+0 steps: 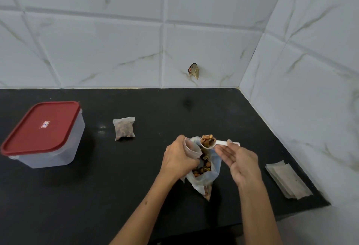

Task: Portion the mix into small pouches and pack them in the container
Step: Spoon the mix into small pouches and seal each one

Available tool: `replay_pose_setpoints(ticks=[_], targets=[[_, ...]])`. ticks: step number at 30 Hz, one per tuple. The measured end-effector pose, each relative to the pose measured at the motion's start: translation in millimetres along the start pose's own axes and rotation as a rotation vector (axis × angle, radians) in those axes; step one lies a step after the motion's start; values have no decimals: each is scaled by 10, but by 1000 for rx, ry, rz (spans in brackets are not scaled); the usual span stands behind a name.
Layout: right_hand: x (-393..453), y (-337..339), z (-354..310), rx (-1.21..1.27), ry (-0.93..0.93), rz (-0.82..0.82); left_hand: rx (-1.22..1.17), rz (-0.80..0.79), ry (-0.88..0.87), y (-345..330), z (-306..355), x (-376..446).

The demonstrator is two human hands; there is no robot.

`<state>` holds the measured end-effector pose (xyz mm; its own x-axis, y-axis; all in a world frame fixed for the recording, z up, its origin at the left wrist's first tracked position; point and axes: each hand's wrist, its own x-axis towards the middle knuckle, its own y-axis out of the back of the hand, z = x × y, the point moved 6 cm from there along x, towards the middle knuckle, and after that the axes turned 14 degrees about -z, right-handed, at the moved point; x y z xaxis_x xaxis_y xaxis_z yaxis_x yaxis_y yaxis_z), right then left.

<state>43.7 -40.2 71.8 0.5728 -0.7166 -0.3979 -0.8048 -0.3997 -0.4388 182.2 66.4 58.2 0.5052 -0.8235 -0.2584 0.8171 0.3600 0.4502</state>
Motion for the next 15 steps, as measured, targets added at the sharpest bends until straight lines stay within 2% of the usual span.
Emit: replay_pose_setpoints(ticks=[3,5,8,11,13,15], targets=[[-117,-142,-184,-112,133,-56,-20,-19,-22,-55,109,36],[-198,-226,-274,-284,242,-69,-43,-19,-48,-79,182,53],[-316,-347,-372,-722,435,-98,-71,-19,-69,-97,235,94],[-419,-508,-399,-1159,596,-215,-124,-17,-87,-100,229,143],[-488,-595,-399,-1257,666,-297,-164,-20,-107,-103,214,174],[-552,-647,-440,-1278,749,-304,-186,-25,-130,-103,207,195]])
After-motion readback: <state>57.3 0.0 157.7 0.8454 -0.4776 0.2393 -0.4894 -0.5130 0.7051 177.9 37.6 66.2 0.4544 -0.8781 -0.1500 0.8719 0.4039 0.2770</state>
